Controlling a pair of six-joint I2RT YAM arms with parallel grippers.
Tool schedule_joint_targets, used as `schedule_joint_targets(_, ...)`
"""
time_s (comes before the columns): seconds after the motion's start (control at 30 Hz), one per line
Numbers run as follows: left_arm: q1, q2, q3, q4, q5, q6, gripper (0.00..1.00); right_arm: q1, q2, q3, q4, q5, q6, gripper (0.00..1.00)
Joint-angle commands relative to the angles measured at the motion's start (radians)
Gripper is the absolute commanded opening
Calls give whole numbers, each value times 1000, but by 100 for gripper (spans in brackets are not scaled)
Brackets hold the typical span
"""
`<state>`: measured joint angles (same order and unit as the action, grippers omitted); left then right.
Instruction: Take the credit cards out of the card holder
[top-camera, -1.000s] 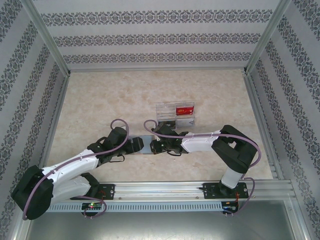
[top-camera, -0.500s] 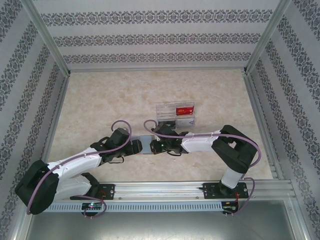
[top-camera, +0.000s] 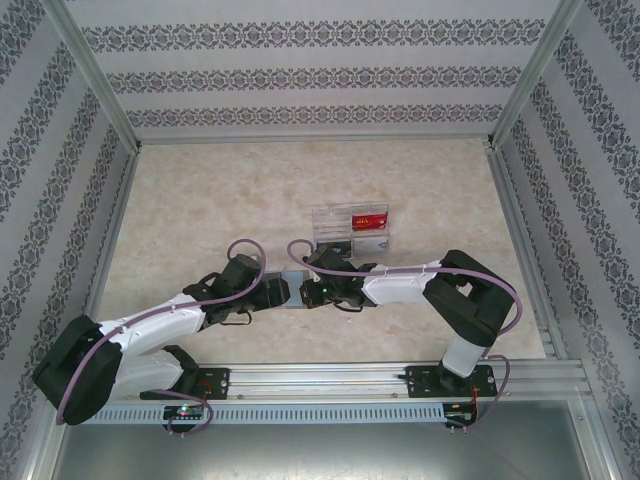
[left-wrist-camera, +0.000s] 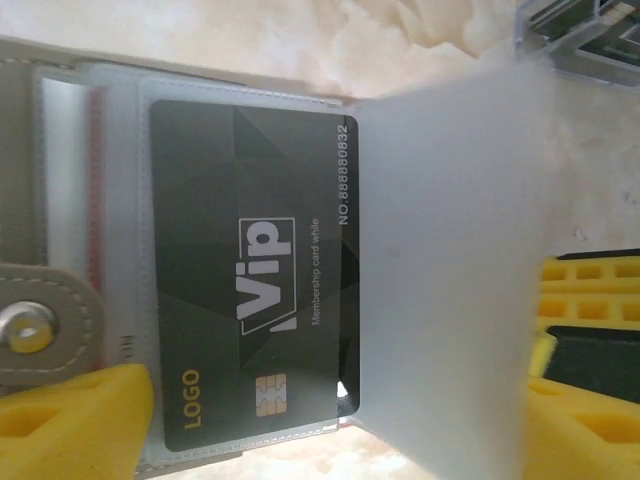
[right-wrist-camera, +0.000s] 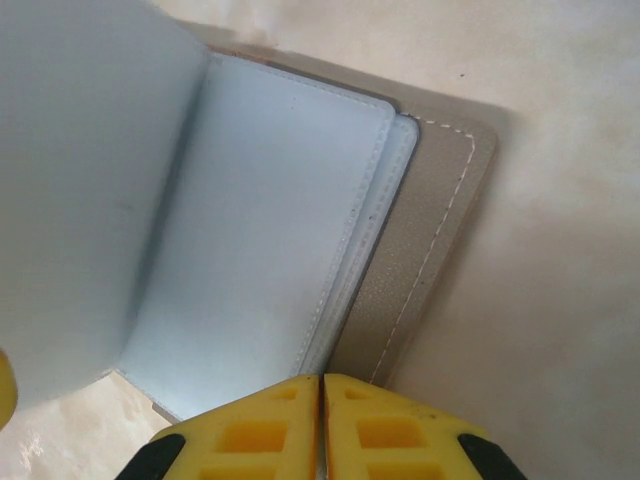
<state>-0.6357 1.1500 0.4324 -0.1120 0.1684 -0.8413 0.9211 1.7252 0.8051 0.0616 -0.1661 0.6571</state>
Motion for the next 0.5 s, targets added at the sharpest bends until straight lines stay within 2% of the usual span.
schedule_joint_targets(0.0,-12,-19,-3,47,39,11,86,13,24,17,-2,-15,16,13)
schedule_joint_targets(0.1,-13,-25,0,33,35,16,88,13,25,17,-2,-14,17,13)
schedule_joint_targets(0.3,-12,-51,7,-5,14,25,99,12,21,14,-1,-12,18,15)
schedule_joint_targets(0.47,-12,-86,20,-40,3,33,100,12,5,11,-12,11,18,19)
